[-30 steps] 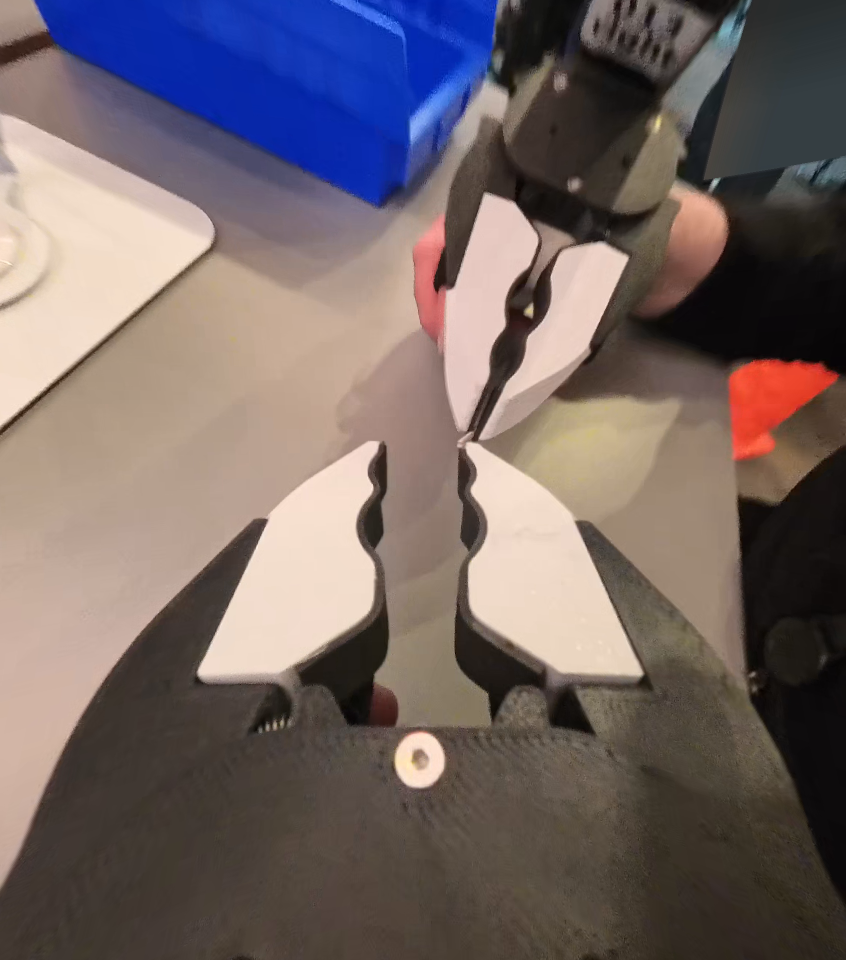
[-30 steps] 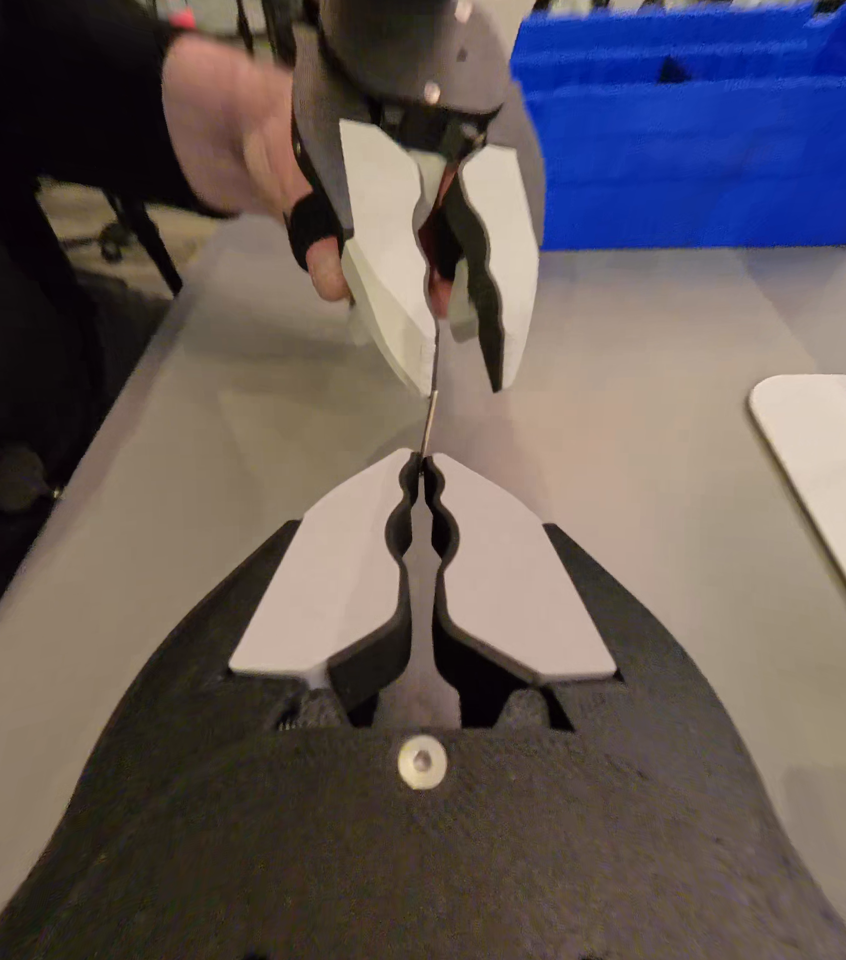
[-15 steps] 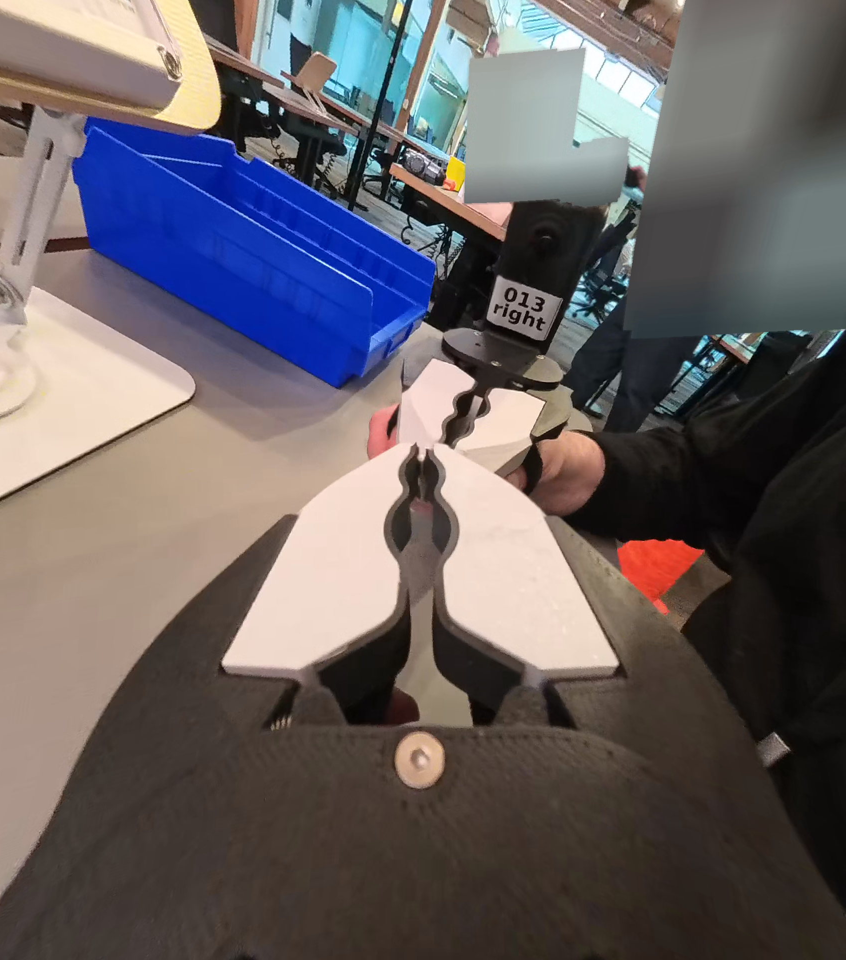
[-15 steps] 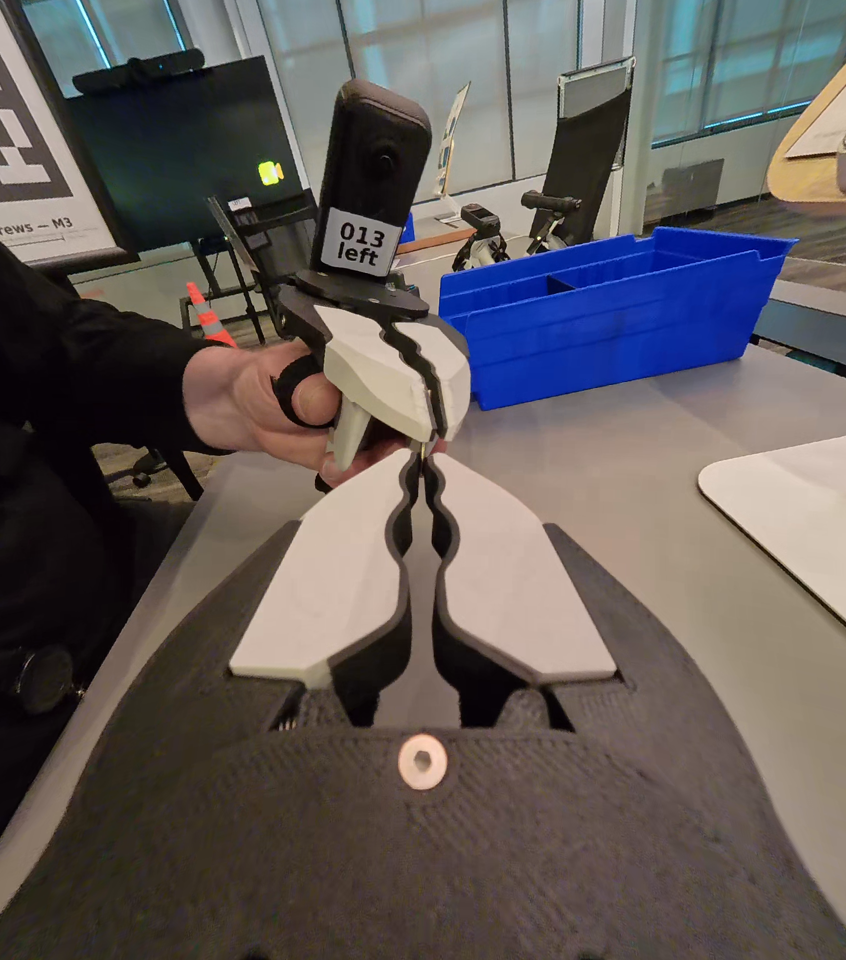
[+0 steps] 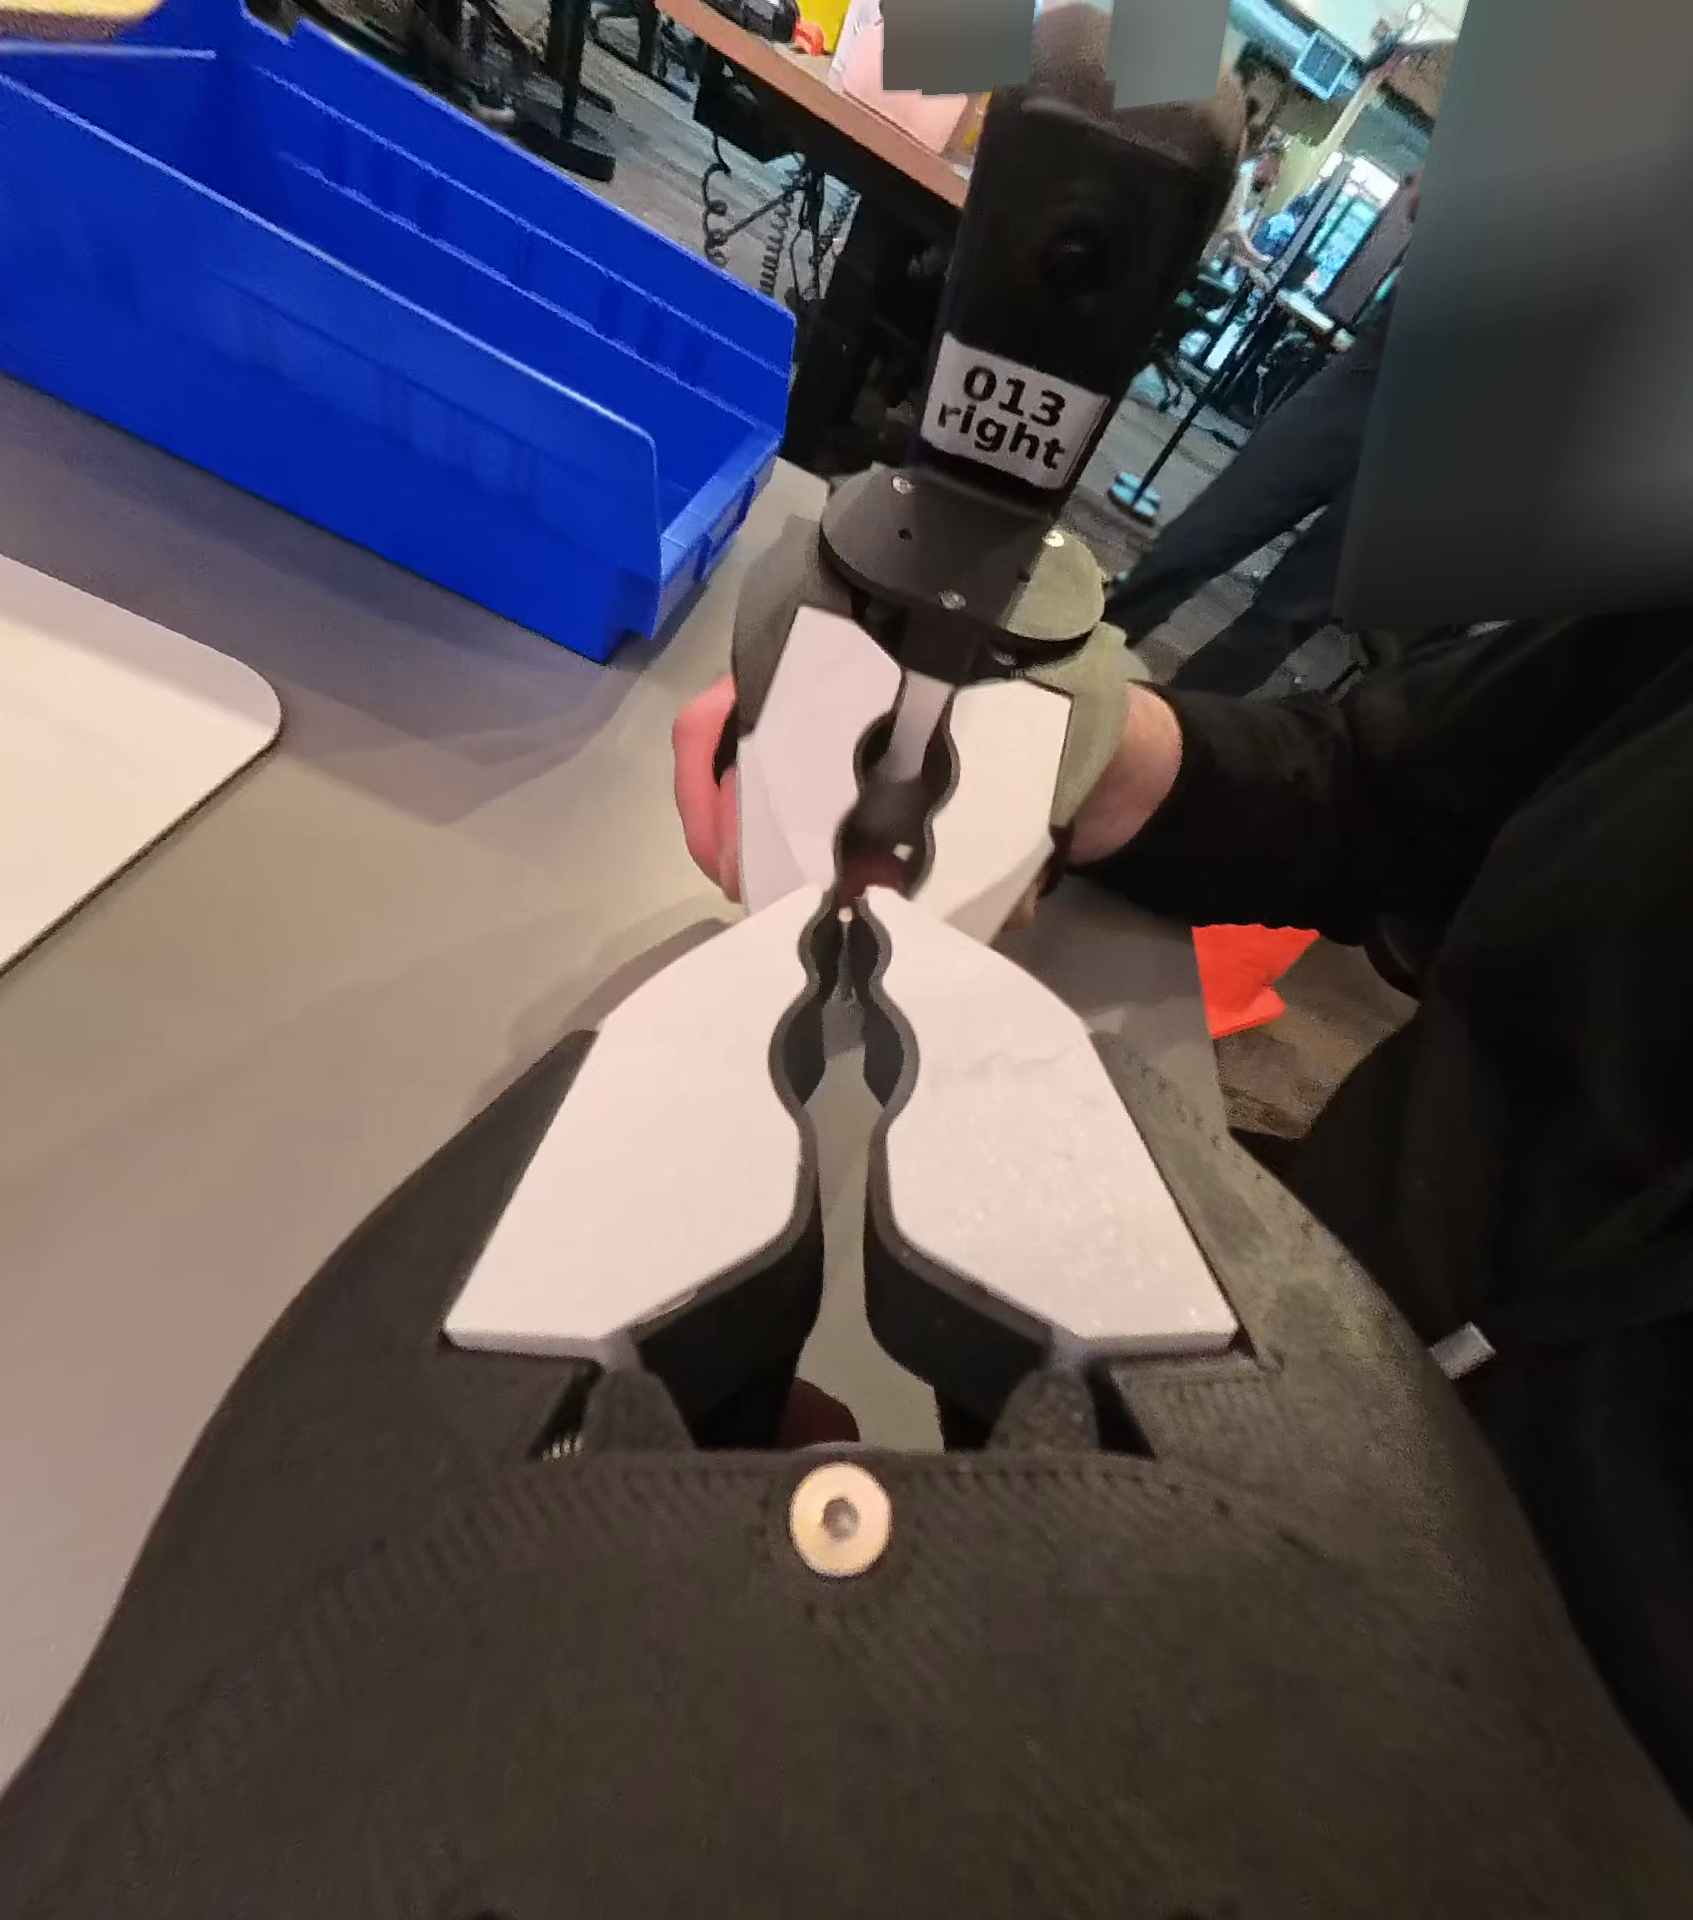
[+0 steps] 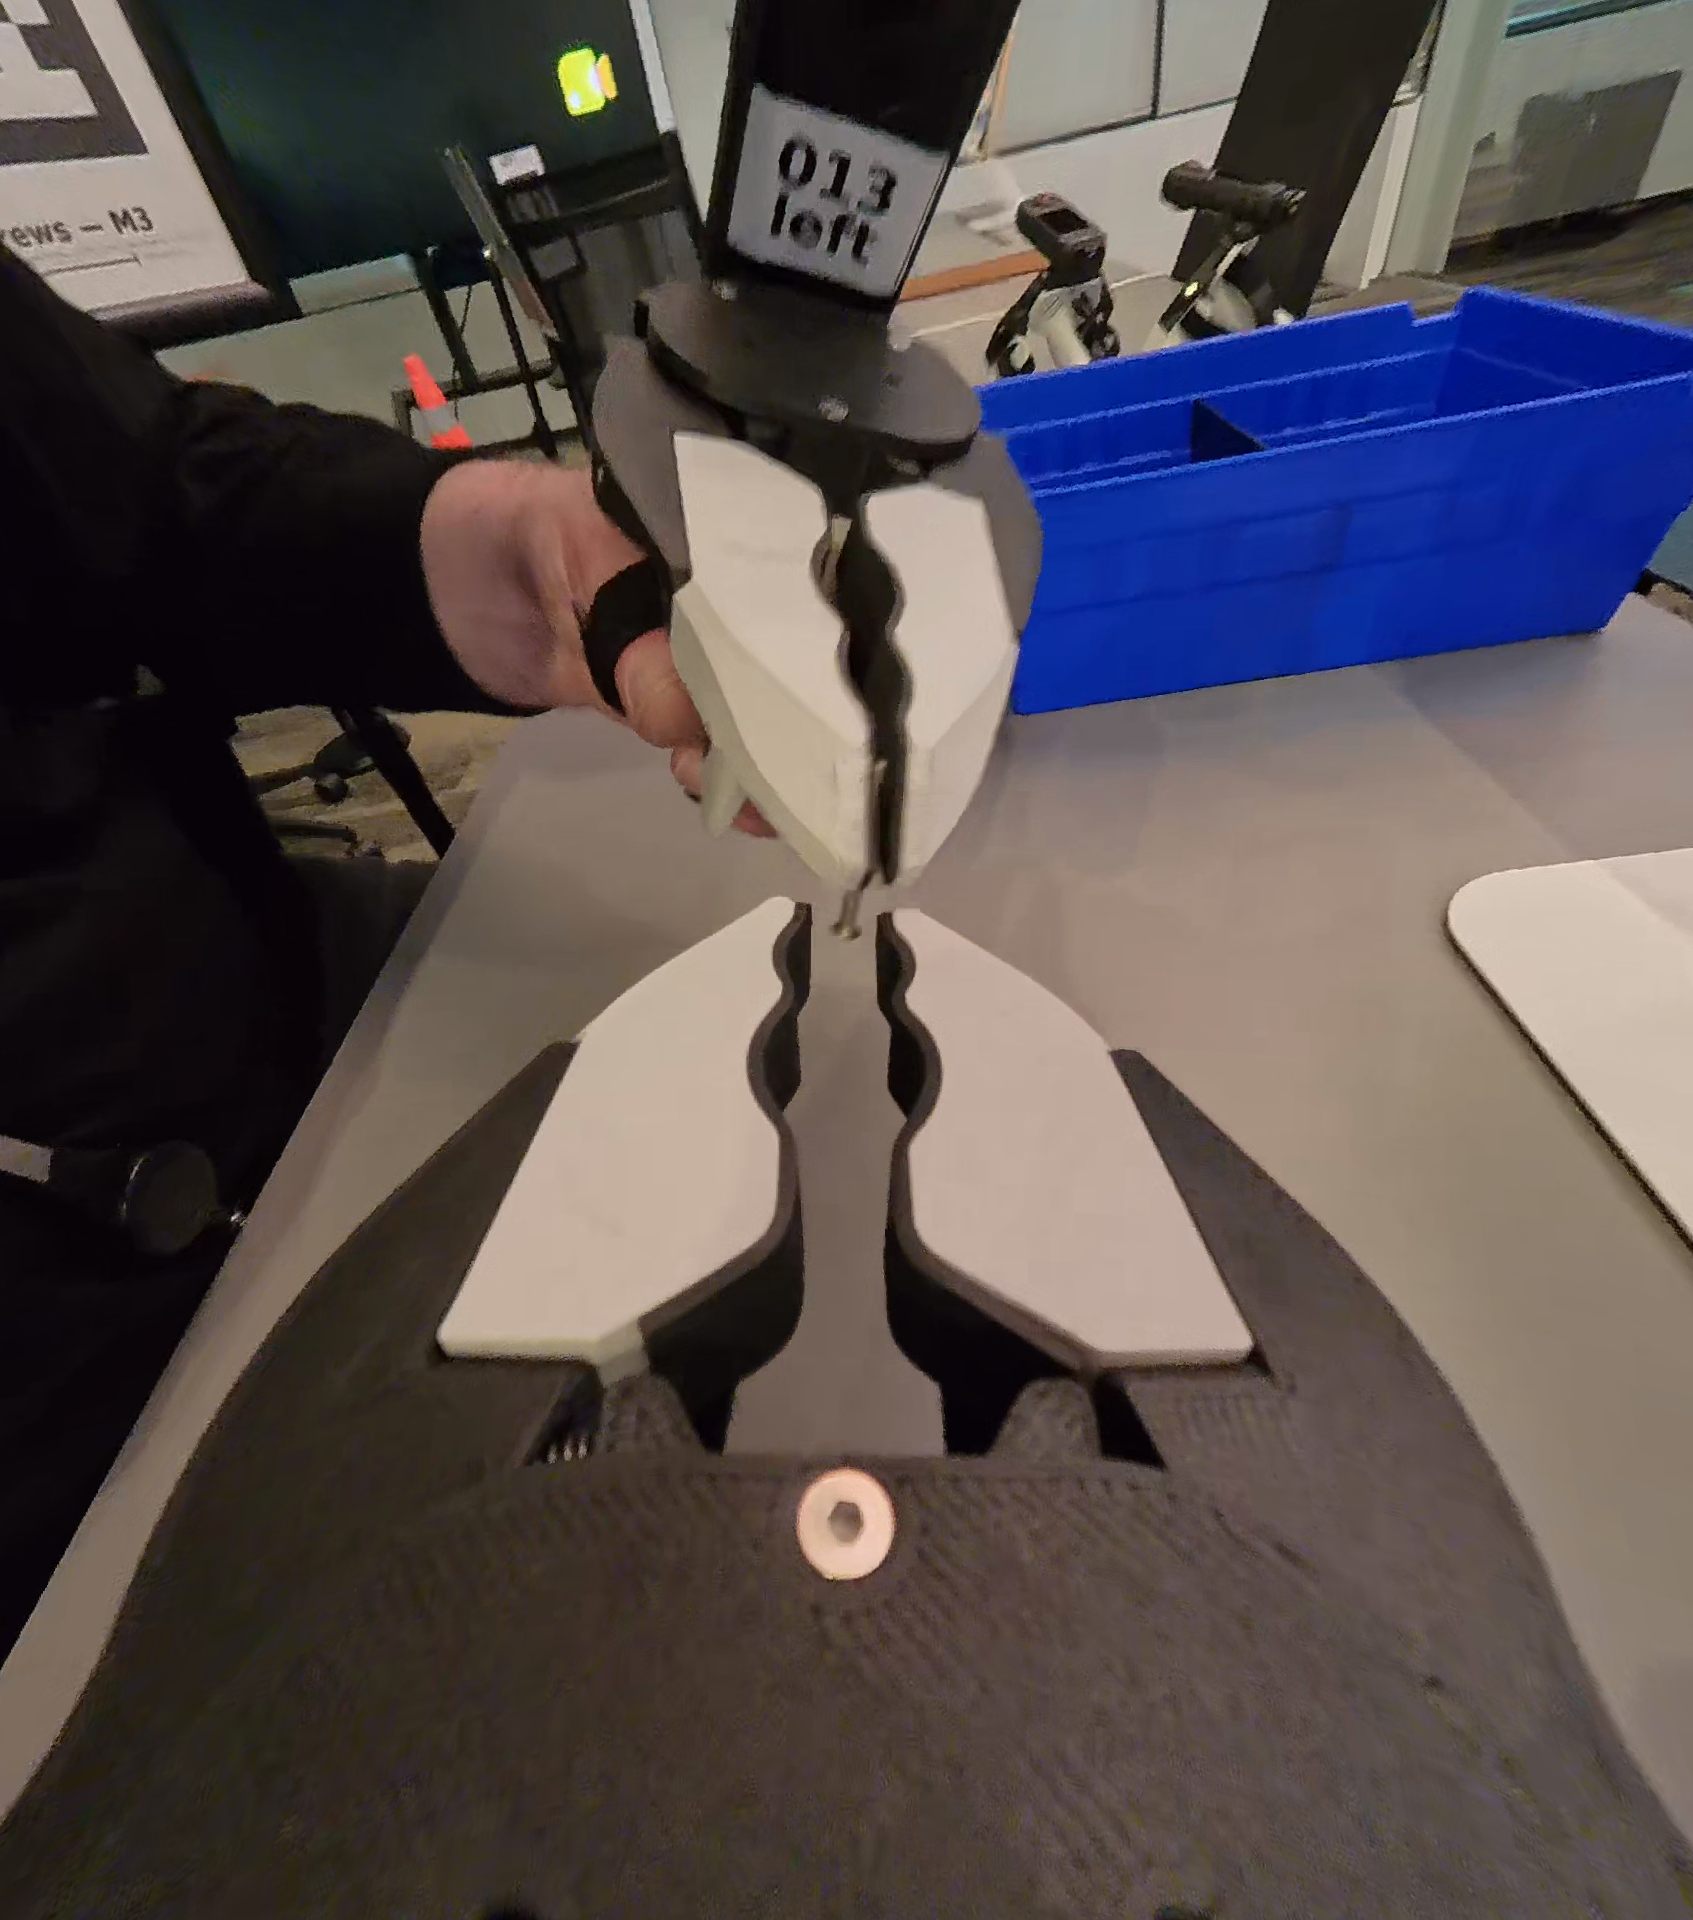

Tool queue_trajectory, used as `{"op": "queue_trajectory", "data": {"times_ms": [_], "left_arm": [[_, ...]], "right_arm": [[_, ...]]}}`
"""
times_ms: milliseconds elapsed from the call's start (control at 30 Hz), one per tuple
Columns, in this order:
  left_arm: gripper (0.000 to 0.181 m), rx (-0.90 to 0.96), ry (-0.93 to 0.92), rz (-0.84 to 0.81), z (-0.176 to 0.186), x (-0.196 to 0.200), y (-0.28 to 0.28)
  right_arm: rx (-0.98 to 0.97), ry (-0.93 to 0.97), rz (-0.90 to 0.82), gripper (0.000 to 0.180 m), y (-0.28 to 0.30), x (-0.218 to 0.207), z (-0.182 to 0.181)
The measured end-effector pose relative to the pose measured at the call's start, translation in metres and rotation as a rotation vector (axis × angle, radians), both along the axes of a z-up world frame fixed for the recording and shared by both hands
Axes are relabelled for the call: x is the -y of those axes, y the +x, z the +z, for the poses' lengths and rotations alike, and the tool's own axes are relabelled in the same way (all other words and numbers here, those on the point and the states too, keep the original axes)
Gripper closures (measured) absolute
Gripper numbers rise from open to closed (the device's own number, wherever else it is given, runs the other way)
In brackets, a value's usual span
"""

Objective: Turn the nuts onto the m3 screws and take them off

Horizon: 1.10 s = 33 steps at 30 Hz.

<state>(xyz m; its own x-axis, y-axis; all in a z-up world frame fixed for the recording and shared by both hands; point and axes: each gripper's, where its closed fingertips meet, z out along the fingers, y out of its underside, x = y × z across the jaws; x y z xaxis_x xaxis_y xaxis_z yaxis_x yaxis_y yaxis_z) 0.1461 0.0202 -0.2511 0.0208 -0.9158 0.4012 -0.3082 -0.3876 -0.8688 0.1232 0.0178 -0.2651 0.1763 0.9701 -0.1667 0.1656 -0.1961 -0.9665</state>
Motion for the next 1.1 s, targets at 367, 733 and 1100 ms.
{"op": "queue_trajectory", "data": {"times_ms": [367,733,1100], "left_arm": [[0.180,-0.080,0.020,-0.083,0.000,0.001,0.005],[0.159,0.120,-0.023,0.050,0.029,-0.014,0.006],[0.173,0.229,-0.035,0.148,0.038,-0.016,0.004]], "right_arm": [[-0.015,-0.016,0.015,0.175,0.006,0.001,0.004],[-0.348,-0.115,-0.103,0.178,0.016,-0.015,0.033],[-0.521,-0.143,-0.145,0.178,0.008,-0.015,0.042]]}}
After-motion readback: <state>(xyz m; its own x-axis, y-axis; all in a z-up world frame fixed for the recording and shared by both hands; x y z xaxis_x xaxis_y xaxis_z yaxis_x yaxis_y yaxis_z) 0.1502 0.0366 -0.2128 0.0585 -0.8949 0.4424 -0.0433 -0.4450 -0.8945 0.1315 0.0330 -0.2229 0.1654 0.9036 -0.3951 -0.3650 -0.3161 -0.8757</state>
